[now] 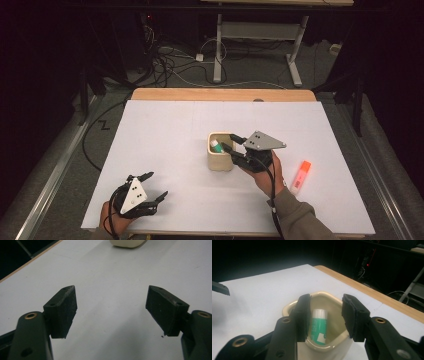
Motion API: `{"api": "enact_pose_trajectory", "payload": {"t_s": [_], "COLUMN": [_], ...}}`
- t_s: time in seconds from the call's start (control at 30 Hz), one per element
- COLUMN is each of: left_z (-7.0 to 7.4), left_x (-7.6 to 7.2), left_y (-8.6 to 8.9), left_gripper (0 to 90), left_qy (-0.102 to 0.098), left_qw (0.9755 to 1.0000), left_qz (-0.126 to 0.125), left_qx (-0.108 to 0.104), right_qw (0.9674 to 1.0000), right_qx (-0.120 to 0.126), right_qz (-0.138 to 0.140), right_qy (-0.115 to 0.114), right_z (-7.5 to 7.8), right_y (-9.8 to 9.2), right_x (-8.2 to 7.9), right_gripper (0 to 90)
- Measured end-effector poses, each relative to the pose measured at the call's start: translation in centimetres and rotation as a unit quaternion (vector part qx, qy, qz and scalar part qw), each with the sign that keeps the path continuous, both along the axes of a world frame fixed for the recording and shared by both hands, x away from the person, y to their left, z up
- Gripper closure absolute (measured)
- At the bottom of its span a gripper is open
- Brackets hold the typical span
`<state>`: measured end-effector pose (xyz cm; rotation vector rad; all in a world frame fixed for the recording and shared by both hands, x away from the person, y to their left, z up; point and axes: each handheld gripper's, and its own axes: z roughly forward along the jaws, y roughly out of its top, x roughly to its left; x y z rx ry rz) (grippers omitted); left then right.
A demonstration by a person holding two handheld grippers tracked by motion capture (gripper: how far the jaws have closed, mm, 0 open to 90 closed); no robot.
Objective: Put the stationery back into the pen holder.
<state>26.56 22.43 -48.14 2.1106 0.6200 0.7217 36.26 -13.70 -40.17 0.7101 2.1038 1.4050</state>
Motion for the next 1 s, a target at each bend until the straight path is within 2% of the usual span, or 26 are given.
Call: {"api": "enact_pose_trajectory", "payload": {"t_s": [0.2,0.27,0.43,0.63,0.7,0.9,1.0], "left_z": [0.1,0.1,0.2,0.3,0.3,0.4,0.4], "left_x": [-0.1,-0.1,-0.2,-0.1,-0.1,0.0,0.0], "left_y": [0.0,0.0,0.1,0.0,0.0,-0.1,-0.2], "left_gripper": [24.5,24.5,24.5,24.5,24.5,24.5,24.5], "left_qy": [-0.005,-0.009,-0.011,-0.013,-0.014,-0.013,-0.015], "left_qw": [1.0,0.9999,0.9999,0.9999,0.9999,0.9999,0.9999], "left_qz": [0.002,0.003,0.003,0.001,0.0,-0.003,-0.004], "left_qx": [0.003,0.008,0.006,0.008,0.007,0.008,0.006], "right_qw": [0.9999,0.9999,0.9996,0.9985,0.9984,0.9968,0.9957], "right_qx": [-0.009,-0.006,-0.02,-0.035,-0.035,-0.03,-0.032], "right_qz": [-0.008,-0.01,-0.019,-0.042,-0.044,-0.073,-0.086], "right_qy": [-0.009,-0.004,0.0,-0.006,-0.009,-0.015,-0.011], "right_z": [0.7,0.9,1.5,2.2,2.3,2.9,3.1], "right_y": [-0.8,-1.2,-2.2,-3.8,-4.4,-6.2,-6.9], "right_x": [-0.7,-0.9,-1.5,-2.3,-2.8,-3.7,-4.0], "right_gripper": [55.5,55.2,51.7,45.3,43.7,38.1,35.7]}}
